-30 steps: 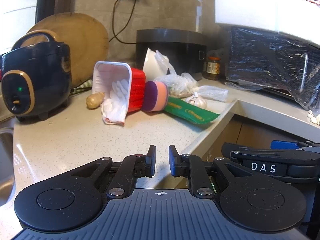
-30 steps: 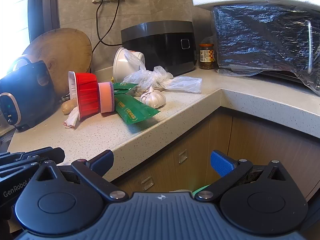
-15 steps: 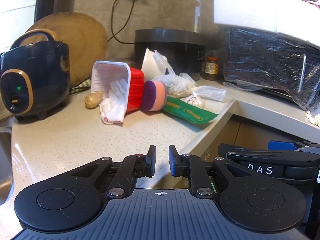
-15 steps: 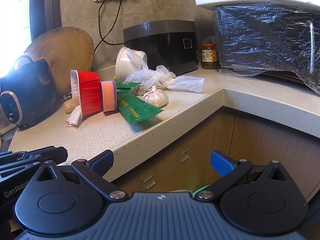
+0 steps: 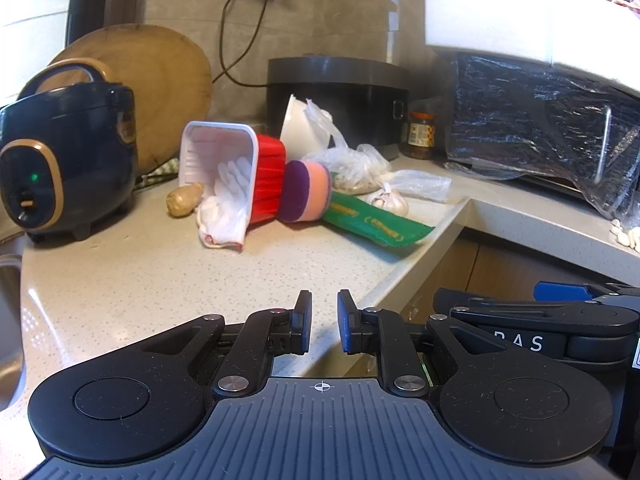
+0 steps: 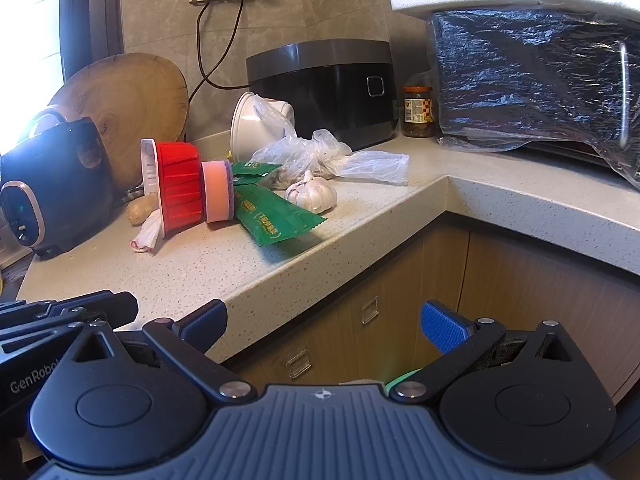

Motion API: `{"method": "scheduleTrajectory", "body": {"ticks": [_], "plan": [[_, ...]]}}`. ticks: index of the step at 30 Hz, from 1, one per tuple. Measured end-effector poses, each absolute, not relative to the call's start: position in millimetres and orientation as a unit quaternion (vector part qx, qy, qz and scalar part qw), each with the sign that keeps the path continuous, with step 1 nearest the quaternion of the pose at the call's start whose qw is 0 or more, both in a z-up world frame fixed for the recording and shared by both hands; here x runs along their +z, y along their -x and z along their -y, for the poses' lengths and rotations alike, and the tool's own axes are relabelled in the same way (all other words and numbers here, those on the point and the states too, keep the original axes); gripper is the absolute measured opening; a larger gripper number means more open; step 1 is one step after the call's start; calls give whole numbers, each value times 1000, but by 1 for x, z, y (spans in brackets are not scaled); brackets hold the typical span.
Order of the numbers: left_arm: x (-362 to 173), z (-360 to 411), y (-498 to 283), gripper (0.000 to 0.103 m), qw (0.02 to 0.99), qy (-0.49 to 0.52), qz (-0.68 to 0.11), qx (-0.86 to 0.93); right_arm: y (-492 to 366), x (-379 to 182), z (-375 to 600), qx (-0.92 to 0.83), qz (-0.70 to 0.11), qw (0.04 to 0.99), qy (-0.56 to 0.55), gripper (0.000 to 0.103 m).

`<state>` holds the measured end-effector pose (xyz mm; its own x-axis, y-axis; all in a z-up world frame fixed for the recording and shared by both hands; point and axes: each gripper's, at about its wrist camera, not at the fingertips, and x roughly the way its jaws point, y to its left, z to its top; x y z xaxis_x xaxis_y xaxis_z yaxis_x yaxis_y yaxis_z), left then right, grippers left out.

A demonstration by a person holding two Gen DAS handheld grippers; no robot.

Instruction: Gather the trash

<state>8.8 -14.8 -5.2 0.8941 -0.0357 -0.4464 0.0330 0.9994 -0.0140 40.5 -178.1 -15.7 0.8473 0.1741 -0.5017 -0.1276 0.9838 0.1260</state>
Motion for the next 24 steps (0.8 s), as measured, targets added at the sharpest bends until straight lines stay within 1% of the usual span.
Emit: {"method": "scheduleTrajectory", "body": {"ticks": [24], "plan": [[-7, 12, -10, 18, 973, 4, -232, -18, -42, -18, 176, 74, -252, 964, -34, 103]]}}
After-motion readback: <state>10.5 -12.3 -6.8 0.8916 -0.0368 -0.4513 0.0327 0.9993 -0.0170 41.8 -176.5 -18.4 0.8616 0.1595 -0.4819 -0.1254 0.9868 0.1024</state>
